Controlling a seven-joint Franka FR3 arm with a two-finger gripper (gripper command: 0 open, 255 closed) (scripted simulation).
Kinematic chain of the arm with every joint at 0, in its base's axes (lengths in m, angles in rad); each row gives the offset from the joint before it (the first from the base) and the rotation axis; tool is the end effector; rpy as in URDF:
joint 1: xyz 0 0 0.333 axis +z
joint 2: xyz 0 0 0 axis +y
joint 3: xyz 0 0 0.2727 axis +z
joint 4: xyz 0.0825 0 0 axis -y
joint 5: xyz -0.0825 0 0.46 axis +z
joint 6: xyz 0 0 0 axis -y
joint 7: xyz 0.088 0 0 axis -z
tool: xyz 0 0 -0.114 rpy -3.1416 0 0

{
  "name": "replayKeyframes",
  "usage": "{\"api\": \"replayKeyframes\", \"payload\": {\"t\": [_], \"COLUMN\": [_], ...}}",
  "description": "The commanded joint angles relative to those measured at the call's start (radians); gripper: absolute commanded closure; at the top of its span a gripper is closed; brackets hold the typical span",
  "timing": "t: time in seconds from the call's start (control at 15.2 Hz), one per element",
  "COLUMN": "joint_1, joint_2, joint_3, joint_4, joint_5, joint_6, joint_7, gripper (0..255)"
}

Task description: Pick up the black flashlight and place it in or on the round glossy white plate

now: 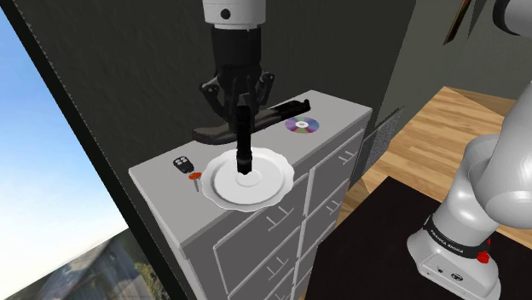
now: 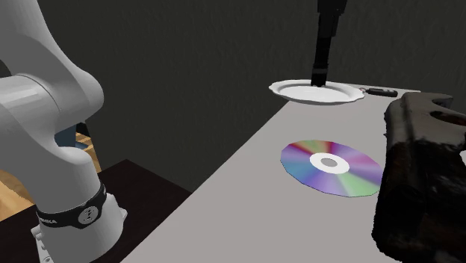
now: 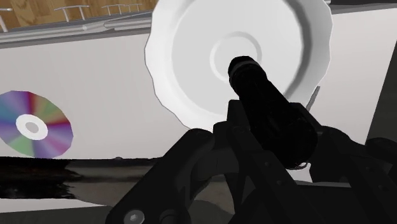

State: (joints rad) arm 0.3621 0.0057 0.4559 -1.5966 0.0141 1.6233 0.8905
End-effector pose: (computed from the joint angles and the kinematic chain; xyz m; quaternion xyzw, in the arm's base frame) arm 0.4346 0.4653 0.5615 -0.9992 0.0365 -0.0008 0.0136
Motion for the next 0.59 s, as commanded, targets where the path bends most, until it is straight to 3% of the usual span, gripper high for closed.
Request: {"api": "replayKeyframes", "payload": {"t": [0.0, 0.46, 0.53], "joint_1": [0.0, 0.0, 0.0], "joint_2": [-0.002, -0.002, -0.002], "joint_3": [0.0, 0.0, 0.0], "joint_4": [-0.021, -0.021, -0.021], "joint_5": [0.001, 0.001, 0.001], "joint_6": [0.02, 0.02, 0.02], "joint_7": [0.0, 0.0, 0.0], "gripper": [255, 255, 0]}}
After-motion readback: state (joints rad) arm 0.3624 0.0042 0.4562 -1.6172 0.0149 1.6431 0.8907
